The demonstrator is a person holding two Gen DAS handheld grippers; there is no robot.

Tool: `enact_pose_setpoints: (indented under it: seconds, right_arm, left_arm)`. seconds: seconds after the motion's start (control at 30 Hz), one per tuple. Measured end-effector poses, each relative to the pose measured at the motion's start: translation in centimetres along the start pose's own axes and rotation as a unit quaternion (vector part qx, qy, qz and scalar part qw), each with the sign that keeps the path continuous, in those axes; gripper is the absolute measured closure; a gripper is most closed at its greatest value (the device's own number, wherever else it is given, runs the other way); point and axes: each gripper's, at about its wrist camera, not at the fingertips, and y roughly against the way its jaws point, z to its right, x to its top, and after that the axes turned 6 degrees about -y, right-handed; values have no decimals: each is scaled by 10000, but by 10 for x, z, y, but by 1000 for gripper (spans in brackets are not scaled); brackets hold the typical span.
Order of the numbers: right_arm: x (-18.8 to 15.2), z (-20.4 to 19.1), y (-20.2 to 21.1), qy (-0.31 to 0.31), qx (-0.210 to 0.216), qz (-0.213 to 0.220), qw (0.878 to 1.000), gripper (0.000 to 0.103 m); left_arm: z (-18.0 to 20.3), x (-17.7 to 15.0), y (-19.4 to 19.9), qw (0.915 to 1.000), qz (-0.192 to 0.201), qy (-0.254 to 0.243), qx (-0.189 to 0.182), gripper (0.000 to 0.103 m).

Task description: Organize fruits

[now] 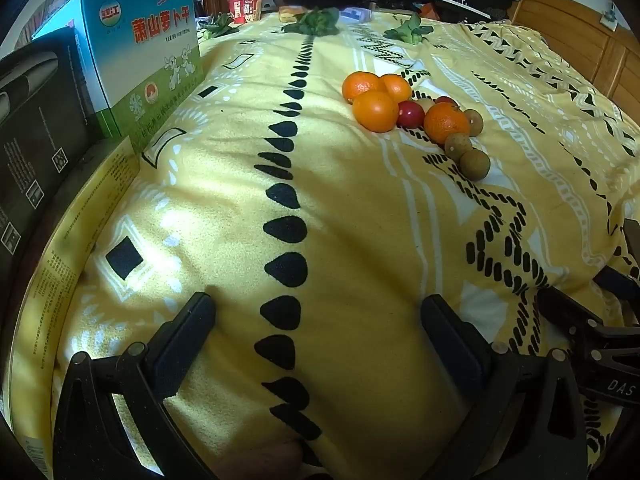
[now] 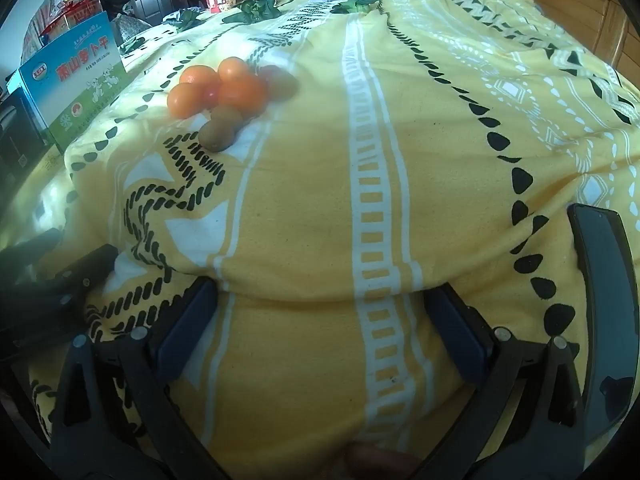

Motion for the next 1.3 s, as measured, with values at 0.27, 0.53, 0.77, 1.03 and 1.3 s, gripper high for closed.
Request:
enact_pose_setpoints:
  seconds: [0.27, 0.53, 0.77, 1.03, 1.3]
  right_arm:
    - [0, 0, 0, 23, -34, 16, 10000, 0]
    - [0, 0, -1, 20, -30, -8, 10000, 0]
    - [0, 0, -1, 20, -31, -7, 10000, 0]
    - [1, 2, -2, 15, -20, -12, 10000, 0]
    - [1, 1, -2, 17, -25, -7, 10000, 0]
  left_arm:
    - [0, 0, 0, 10000, -32, 21, -32, 0]
    - [0, 0, 0, 10000, -27, 25, -34, 0]
    - [0, 0, 0, 10000, -29, 27, -39, 0]
    - [0, 0, 0, 10000, -28, 26, -37, 0]
    - [0, 0, 0, 10000, -31, 25, -37, 0]
